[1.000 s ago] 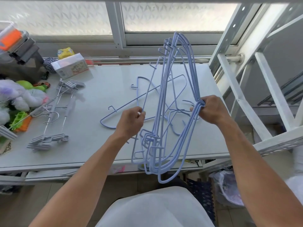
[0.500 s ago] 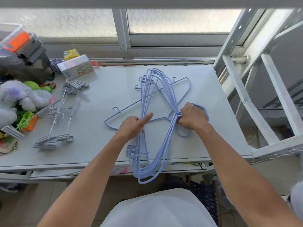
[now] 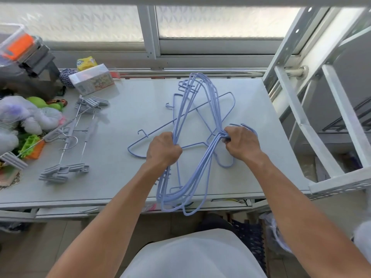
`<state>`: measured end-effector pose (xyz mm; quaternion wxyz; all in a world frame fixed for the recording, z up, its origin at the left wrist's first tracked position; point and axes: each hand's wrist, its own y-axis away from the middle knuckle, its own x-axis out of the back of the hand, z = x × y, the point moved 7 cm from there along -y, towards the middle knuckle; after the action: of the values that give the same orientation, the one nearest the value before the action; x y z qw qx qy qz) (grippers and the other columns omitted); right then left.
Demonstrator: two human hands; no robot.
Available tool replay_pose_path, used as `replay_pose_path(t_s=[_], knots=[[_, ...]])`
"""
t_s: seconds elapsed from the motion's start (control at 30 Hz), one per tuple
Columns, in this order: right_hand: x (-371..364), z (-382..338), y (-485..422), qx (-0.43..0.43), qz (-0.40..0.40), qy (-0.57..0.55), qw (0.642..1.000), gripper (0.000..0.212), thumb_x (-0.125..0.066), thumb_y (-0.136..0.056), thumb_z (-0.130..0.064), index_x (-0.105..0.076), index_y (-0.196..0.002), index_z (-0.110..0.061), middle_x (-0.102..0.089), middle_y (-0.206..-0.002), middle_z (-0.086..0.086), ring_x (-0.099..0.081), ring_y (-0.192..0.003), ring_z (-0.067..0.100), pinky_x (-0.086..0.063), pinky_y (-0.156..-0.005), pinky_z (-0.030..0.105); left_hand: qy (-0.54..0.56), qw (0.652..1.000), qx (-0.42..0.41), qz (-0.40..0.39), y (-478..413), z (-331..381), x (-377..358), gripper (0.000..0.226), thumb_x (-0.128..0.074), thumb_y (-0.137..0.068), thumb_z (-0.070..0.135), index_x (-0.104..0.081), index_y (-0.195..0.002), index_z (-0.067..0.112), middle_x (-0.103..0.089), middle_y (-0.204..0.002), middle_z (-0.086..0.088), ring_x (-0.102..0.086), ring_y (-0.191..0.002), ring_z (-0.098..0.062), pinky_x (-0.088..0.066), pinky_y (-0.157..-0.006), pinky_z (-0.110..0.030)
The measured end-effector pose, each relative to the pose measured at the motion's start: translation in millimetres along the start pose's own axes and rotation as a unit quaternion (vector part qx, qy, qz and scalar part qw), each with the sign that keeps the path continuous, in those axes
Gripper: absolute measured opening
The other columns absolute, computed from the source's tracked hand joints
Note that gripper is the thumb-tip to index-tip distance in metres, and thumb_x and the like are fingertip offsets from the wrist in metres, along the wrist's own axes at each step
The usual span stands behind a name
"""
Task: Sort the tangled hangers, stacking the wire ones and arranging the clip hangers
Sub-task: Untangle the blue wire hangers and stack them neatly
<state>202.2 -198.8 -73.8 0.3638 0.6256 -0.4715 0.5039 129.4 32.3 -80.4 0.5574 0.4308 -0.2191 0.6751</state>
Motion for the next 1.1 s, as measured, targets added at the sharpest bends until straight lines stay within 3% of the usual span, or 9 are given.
replay_pose_path(t_s=[0.17, 0.27, 0.4, 0.5, 0.67, 0.83, 0.9, 1.0, 1.1], knots=[[23, 26, -3, -0.028, 0.027, -0.065, 0.997, 0.014, -0.069, -0.082, -0.028, -0.065, -0.072, -0.019, -0.069, -0.073, 0.005, -0.066, -0.080, 0.029, -0.045, -0.091, 0.035, 0.184, 0.982, 0.001, -0.033, -13, 1, 23, 0.048, -0.045, -0.096, 0.050, -0.070, -0.084, 0.011, -0.071, -0.084, -0.009, -0.063, -0.084, -0.025, -0.045, -0.077, -0.034], [33, 43, -2, -0.052, 0.000, -0.124, 0.991, 0.020, -0.074, -0.078, -0.019, -0.060, -0.063, -0.023, -0.060, -0.063, 0.004, -0.061, -0.077, 0.031, -0.048, -0.085, 0.038, 0.053, 0.993, 0.036, 0.103, -29, -39, 47, 0.038, -0.051, -0.095, 0.040, -0.065, -0.113, 0.011, -0.066, -0.113, -0.014, -0.057, -0.105, -0.031, -0.041, -0.091, -0.035], [33, 63, 0, -0.086, -0.021, -0.174, 0.981, 0.013, -0.073, -0.071, -0.018, -0.065, -0.061, -0.019, -0.066, -0.065, 0.006, -0.065, -0.073, 0.029, -0.056, -0.073, 0.045, -0.118, 0.988, 0.100, -0.005, -35, -80, 26, 0.059, -0.059, -0.089, 0.041, -0.042, -0.141, 0.020, -0.039, -0.143, -0.010, -0.038, -0.130, -0.033, -0.036, -0.103, -0.045], [26, 71, -1, -0.100, -0.031, -0.225, 0.969, 0.005, -0.074, -0.073, -0.020, -0.071, -0.071, -0.016, -0.069, -0.068, 0.007, -0.070, -0.070, 0.026, -0.058, -0.074, 0.048, -0.081, 0.994, 0.075, 0.009, -34, -86, 23, 0.059, -0.065, -0.086, 0.034, -0.042, -0.138, 0.018, -0.042, -0.135, -0.014, -0.045, -0.122, -0.036, -0.039, -0.099, -0.042], [18, 68, 1, -0.101, -0.037, -0.267, 0.958, 0.004, -0.073, -0.080, -0.004, -0.075, -0.083, -0.006, -0.070, -0.075, 0.015, -0.070, -0.073, 0.030, -0.059, -0.078, 0.044, -0.073, 0.997, 0.028, 0.013, -28, -81, 22, 0.024, -0.060, -0.087, 0.032, -0.065, -0.101, 0.012, -0.046, -0.114, -0.013, -0.059, -0.096, -0.034, -0.046, -0.086, -0.035], [13, 63, -4, -0.091, -0.047, -0.249, 0.963, 0.003, -0.075, -0.081, -0.014, -0.075, -0.084, -0.013, -0.070, -0.072, 0.006, -0.071, -0.073, 0.025, -0.059, -0.075, 0.040, -0.179, 0.982, 0.017, 0.055, -21, -70, 24, 0.035, -0.047, -0.094, 0.047, -0.067, -0.103, 0.020, -0.052, -0.119, -0.008, -0.043, -0.117, -0.031, -0.039, -0.094, -0.042], [8, 58, -8, -0.080, -0.047, -0.226, 0.970, 0.005, -0.076, -0.078, -0.022, -0.076, -0.082, -0.019, -0.071, -0.070, 0.002, -0.070, -0.072, 0.022, -0.059, -0.074, 0.043, -0.111, 0.990, 0.026, 0.082, -19, -67, 25, 0.038, -0.041, -0.096, 0.046, -0.068, -0.108, 0.021, -0.056, -0.124, -0.007, -0.041, -0.121, -0.031, -0.036, -0.097, -0.044], [3, 39, -15, -0.044, -0.042, -0.168, 0.984, 0.009, -0.076, -0.077, -0.027, -0.074, -0.082, -0.019, -0.068, -0.077, 0.000, -0.064, -0.075, 0.021, -0.054, -0.071, 0.036, 0.070, 0.992, 0.045, 0.095, -21, -65, 25, 0.041, -0.036, -0.096, 0.042, -0.063, -0.079, 0.017, -0.066, -0.094, -0.011, -0.056, -0.100, -0.036, -0.043, -0.083, -0.041], [-1, 17, -23, 0.004, -0.054, -0.115, 0.992, 0.013, -0.076, -0.078, -0.024, -0.071, -0.083, -0.013, -0.065, -0.089, -0.001, -0.059, -0.082, 0.018, -0.048, -0.076, 0.032, 0.048, 0.996, 0.041, 0.063, -24, -66, 20, 0.033, -0.044, -0.095, 0.039, -0.067, -0.087, 0.017, -0.068, -0.098, -0.009, -0.059, -0.100, -0.033, -0.047, -0.085, -0.039]])
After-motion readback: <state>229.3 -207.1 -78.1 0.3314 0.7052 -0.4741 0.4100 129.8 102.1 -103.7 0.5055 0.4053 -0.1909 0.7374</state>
